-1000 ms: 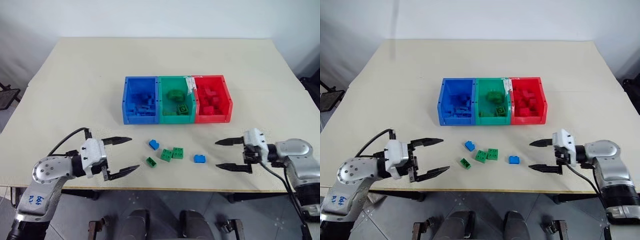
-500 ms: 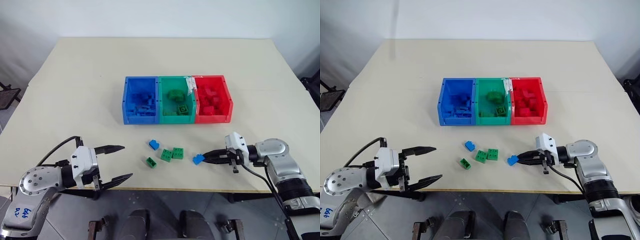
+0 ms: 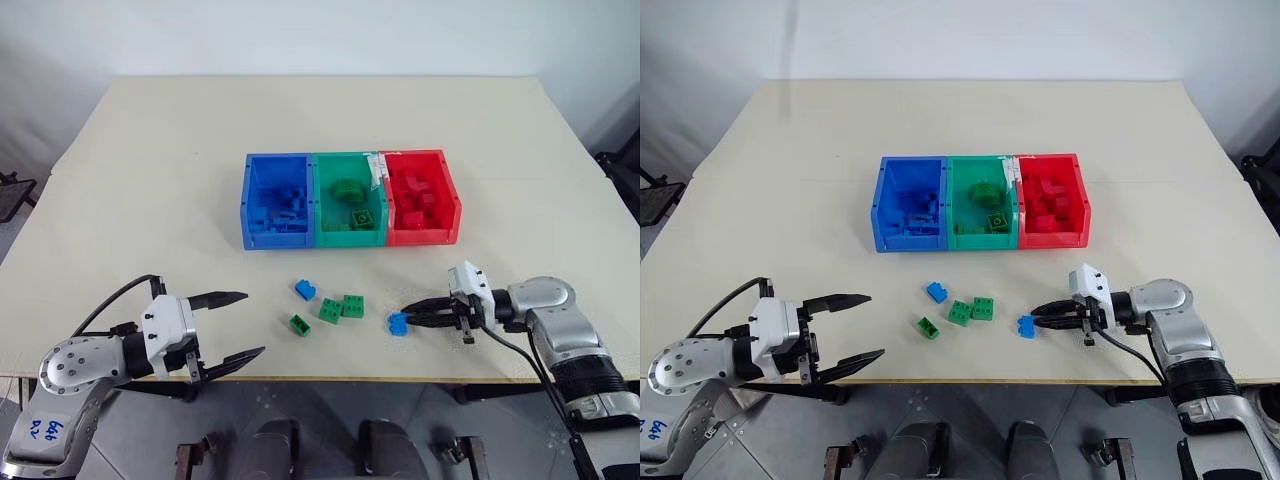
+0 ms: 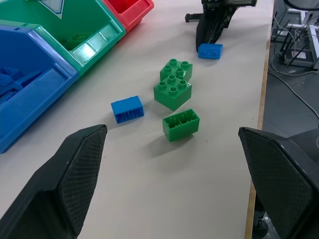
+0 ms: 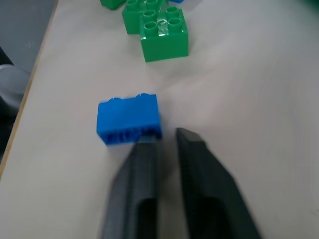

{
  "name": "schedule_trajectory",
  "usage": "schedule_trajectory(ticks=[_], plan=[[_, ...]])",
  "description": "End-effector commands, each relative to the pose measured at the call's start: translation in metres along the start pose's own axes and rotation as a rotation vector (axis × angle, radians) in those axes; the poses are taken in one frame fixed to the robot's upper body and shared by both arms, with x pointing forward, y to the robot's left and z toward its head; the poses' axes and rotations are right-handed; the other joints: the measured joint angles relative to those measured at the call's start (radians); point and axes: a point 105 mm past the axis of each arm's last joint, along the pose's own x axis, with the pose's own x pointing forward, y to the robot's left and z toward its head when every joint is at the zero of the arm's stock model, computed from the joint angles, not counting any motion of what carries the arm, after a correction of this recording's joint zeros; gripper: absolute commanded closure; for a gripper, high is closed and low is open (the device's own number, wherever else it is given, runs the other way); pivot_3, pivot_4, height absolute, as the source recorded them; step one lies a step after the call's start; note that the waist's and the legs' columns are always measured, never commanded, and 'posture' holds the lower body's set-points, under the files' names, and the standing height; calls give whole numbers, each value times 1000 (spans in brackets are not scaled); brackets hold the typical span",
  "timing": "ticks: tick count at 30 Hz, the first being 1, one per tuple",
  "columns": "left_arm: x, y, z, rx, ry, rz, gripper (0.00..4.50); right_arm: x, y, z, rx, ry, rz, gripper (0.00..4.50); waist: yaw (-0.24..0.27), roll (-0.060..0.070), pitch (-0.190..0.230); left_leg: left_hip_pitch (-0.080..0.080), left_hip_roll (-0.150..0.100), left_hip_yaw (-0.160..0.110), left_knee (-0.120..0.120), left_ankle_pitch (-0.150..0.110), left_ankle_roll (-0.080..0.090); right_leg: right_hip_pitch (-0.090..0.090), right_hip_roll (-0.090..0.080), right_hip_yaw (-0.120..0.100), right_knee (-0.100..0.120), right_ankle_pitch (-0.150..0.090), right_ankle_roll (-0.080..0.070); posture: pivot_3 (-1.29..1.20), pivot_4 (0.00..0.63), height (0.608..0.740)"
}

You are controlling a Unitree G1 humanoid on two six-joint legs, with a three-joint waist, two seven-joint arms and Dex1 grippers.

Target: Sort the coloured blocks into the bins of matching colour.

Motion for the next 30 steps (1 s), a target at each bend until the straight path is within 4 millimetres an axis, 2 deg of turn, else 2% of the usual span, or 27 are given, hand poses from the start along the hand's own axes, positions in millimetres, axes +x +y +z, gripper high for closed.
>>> schedule_trajectory(ticks=[1, 3, 7, 8, 11, 15, 21, 27, 30], plan=[[5, -8, 8, 34, -26, -31, 0, -17, -3, 3, -20, 14, -22, 2407, 0, 0, 0, 0, 0, 0, 0, 0, 0, 0, 0, 0, 0, 0, 0, 0, 150, 740], [8, -11, 8, 32, -33, -47, 0, -21, -3, 7, -39, 1, -21, 1833, 1, 0, 0, 0, 0, 0, 0, 0, 0, 0, 0, 0, 0, 0, 0, 0, 150, 740], [14, -16, 10, 42, -46, -80, 0, -28, 6, 18, -8, -60, 40, 1833, 0, 0, 0, 0, 0, 0, 0, 0, 0, 0, 0, 0, 0, 0, 0, 0, 150, 740], [19, -16, 11, 45, -57, -91, 0, -26, 14, 21, -12, -62, 81, 1833, 0, 0, 0, 0, 0, 0, -1, 0, 0, 0, 0, 0, 0, 0, 0, 0, 150, 740], [29, -15, 14, 53, -78, -116, 0, -20, 28, 22, -20, -35, 142, 1833, 4, 0, 0, 0, 0, 0, -1, 0, 0, 0, 0, -1, -1, 0, 0, 0, 150, 740], [35, -14, 17, 62, -91, -135, 0, -4, 34, 20, -18, -39, 127, 1833, 2, 0, 0, 0, 0, 0, -1, 0, 0, 0, 0, -1, -1, 0, 0, 0, 150, 740], [36, -12, 19, 69, -92, -143, 0, 12, 29, 8, -42, -23, 47, 1833, 1, 0, 0, 0, 0, 0, -1, 0, 0, 0, 0, 0, -1, 0, 0, 0, 150, 740], [30, -13, 19, 65, -78, -126, 0, 16, 28, 10, 36, -75, 13, 1833, 1, 0, 0, 0, 0, 0, -1, 0, 0, 0, 0, 0, -1, 0, 0, 0, 150, 740], [29, -12, 19, 64, -76, -120, 0, 16, 27, 11, 14, -73, -3, 1299, 5, 0, 0, 0, 0, -1, -1, 0, 0, 0, 0, -1, -1, 0, 0, 0, 150, 740]])
